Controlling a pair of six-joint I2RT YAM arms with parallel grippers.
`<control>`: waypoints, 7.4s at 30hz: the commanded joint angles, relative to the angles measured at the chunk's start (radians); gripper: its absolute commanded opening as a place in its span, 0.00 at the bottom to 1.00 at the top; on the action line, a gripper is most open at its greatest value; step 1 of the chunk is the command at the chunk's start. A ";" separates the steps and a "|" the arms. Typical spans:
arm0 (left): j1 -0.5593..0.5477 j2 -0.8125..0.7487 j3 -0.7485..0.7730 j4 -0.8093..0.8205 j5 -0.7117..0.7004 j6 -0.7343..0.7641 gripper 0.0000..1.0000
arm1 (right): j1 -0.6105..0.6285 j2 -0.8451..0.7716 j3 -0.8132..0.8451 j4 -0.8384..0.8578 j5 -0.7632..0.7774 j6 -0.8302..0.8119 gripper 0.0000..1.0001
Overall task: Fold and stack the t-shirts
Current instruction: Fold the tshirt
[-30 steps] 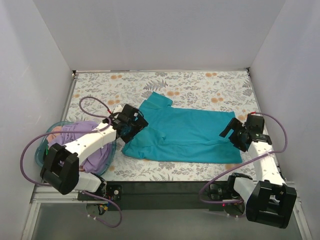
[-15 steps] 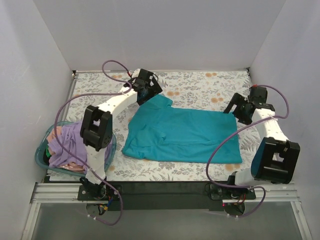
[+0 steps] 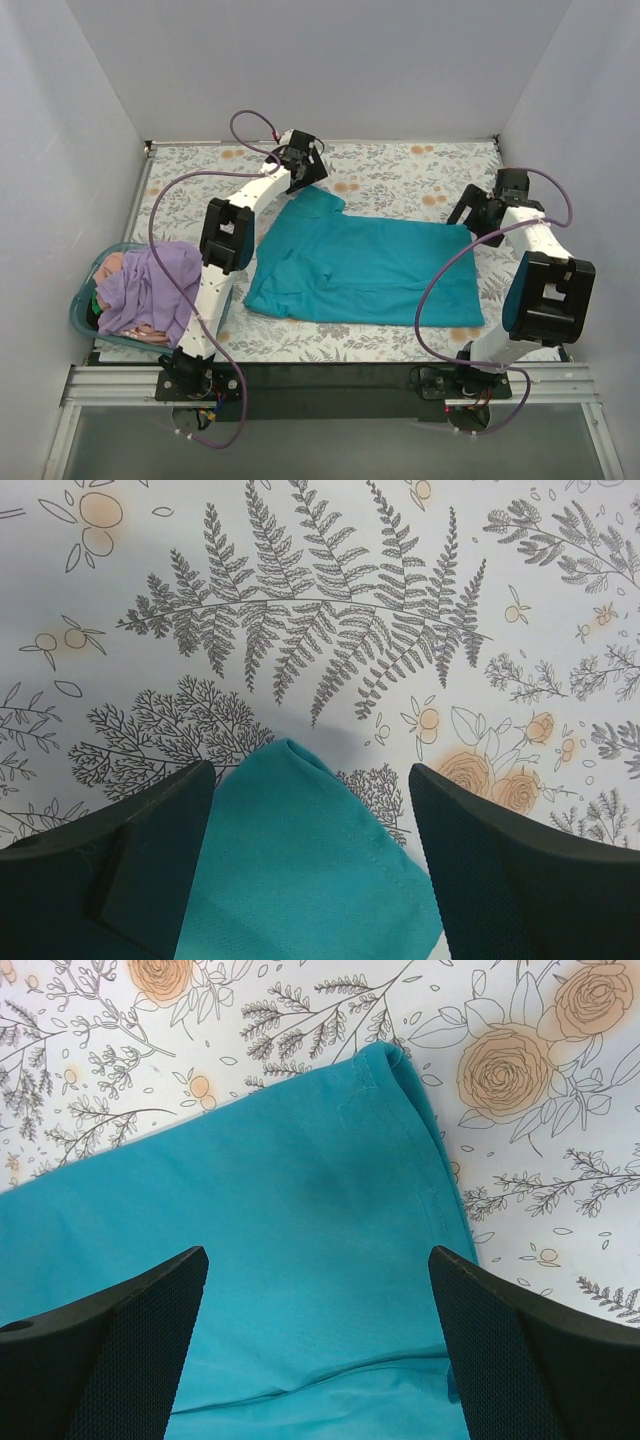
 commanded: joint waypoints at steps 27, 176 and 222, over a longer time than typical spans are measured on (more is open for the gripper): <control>-0.094 0.175 0.127 -0.111 -0.308 0.257 0.21 | -0.004 0.073 -0.021 0.078 0.006 0.001 0.97; 0.032 -0.201 -0.586 0.116 0.122 -0.139 0.98 | 0.355 -0.370 -0.670 0.138 -0.250 0.108 0.98; -0.083 -0.509 -0.414 0.201 0.304 -0.051 0.98 | 0.961 -0.659 -0.431 -0.192 0.045 0.218 0.98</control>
